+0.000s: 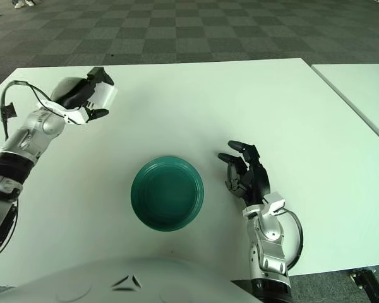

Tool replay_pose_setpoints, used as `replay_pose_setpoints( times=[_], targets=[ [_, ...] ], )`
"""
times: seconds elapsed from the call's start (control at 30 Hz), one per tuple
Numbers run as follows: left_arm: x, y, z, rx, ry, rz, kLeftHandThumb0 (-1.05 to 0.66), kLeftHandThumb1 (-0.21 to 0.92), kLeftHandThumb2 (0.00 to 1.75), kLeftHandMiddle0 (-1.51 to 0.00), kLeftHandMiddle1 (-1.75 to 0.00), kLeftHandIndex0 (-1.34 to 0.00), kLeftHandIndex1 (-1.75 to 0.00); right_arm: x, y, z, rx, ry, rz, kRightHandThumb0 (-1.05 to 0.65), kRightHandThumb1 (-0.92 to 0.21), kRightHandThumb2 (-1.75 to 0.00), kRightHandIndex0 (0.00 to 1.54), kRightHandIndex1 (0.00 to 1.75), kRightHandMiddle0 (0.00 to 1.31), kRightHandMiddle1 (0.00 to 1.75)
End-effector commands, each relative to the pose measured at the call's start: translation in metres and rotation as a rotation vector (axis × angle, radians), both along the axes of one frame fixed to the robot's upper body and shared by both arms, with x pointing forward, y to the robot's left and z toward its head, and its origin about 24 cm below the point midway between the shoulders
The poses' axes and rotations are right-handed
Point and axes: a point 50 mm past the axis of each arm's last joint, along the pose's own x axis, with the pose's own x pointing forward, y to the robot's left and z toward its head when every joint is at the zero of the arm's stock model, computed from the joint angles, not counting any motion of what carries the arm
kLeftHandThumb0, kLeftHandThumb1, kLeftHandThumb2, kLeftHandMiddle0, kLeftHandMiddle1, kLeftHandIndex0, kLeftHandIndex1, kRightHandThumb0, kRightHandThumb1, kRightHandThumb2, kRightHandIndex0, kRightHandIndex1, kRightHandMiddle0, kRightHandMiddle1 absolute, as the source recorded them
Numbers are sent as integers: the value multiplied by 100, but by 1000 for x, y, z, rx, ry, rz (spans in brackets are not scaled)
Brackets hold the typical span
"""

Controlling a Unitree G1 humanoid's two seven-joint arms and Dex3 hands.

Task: Put the charger into the plate.

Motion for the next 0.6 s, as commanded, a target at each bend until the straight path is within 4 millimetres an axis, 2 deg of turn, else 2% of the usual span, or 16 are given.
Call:
replay_pose_setpoints(
  times=[0.0, 0.23, 0.37, 0.47, 0.57],
  targets=[
    [-16, -11, 4, -9, -37, -34, -47, 31, 132, -113, -175, -60, -175, -17, -1, -32, 34, 200, -23, -54, -67, -84, 36, 87, 8, 112],
    [-42, -47, -3, 1, -46, -133, -48, 29, 134, -114, -175, -62, -175, -17, -1, -32, 23, 207, -25, -53, -68, -84, 36, 86, 7, 112],
    [-54, -62, -13, -36, 30, -196, -48, 28, 136, -115, -175, -63, -175, -17, 0, -32, 18, 193, -22, -54, -68, -84, 36, 86, 7, 111],
    [-57, -66, -17, -49, 64, -216, -48, 27, 136, -116, -175, -64, -175, -17, 0, -32, 12, 187, -21, -55, -69, -84, 37, 86, 7, 111],
    [-66, -83, -28, -43, 132, -277, -49, 26, 138, -117, -175, -65, -175, -17, 1, -32, 10, 183, -20, -56, -70, -83, 37, 86, 7, 111]
  ],
)
